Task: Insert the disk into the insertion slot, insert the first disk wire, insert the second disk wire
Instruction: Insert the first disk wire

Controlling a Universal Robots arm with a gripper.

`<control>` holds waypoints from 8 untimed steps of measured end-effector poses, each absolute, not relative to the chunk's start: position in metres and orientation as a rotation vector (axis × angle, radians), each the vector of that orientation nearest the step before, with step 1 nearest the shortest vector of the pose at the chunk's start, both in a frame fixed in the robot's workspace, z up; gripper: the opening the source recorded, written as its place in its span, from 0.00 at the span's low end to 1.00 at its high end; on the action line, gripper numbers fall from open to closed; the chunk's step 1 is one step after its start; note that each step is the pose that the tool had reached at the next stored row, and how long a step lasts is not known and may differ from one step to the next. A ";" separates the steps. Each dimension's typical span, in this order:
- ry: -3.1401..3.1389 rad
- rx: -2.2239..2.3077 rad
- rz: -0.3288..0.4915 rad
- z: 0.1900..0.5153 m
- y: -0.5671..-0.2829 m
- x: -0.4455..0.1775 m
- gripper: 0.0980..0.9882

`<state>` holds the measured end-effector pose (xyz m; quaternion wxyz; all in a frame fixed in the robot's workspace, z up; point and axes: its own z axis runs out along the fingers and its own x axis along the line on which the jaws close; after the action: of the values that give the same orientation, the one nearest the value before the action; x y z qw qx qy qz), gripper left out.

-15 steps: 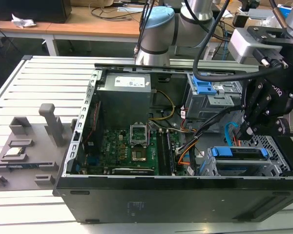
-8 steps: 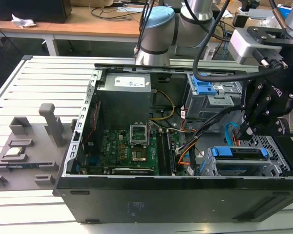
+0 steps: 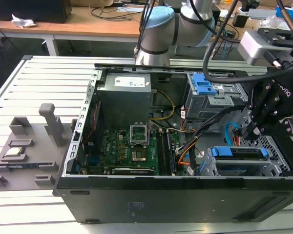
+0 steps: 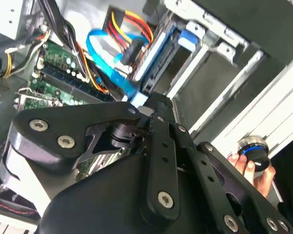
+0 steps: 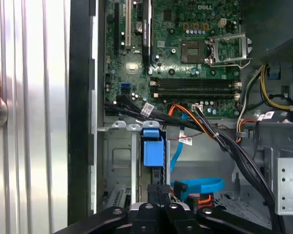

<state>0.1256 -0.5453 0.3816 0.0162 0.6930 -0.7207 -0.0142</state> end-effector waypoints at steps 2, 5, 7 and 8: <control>-2.240 2.154 -0.046 0.379 -0.533 0.138 0.01; -2.239 2.153 -0.048 0.373 -0.521 0.144 0.01; -2.238 2.153 -0.049 0.371 -0.518 0.146 0.01; -2.238 2.152 -0.049 0.370 -0.518 0.146 0.01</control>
<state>0.1463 -0.5179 0.3697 0.0180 0.6929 -0.7206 -0.0159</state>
